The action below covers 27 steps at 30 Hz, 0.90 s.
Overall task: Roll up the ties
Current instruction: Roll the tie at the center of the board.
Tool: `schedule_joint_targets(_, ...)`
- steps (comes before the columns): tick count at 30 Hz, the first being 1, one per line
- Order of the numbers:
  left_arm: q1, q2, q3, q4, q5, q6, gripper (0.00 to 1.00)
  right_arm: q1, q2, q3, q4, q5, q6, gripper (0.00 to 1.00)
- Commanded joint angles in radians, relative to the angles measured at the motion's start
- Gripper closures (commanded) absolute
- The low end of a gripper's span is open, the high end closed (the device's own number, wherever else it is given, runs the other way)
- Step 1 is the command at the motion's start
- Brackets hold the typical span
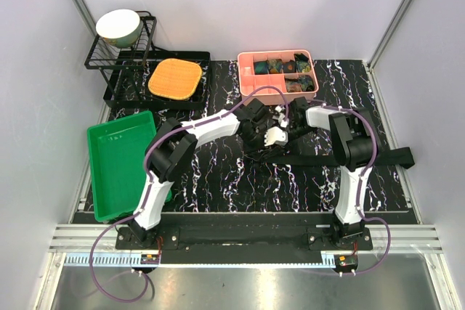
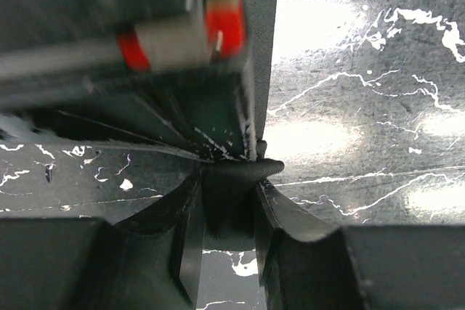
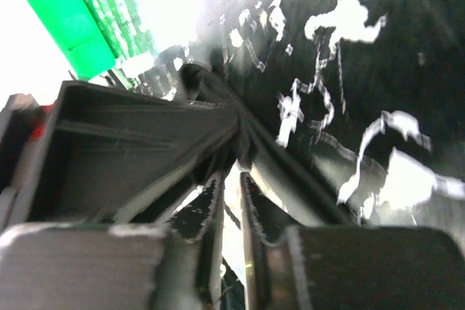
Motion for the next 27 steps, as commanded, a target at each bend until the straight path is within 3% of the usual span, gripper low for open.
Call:
schedule_joint_targets(1, 0.005, 0.013, -0.027, -0.054, -0.043, 0.014, 0.68, -0.049, -0.088, 0.003, -0.075, -0.033, -0.060, 0.78)
schedule_joint_targets(10, 0.007, 0.019, -0.016, -0.065, -0.031, 0.011, 0.68, -0.038, -0.082, -0.035, 0.029, -0.092, -0.006, 0.68)
schedule_joint_targets(15, 0.008, 0.021, -0.013, -0.068, -0.031, 0.000, 0.68, -0.015, -0.056, -0.048, 0.132, -0.116, 0.071, 0.67)
schedule_joint_targets(27, 0.008, 0.024, -0.015, -0.073, -0.020, -0.022, 0.69, 0.014, -0.011, -0.045, 0.162, -0.076, 0.066, 0.68)
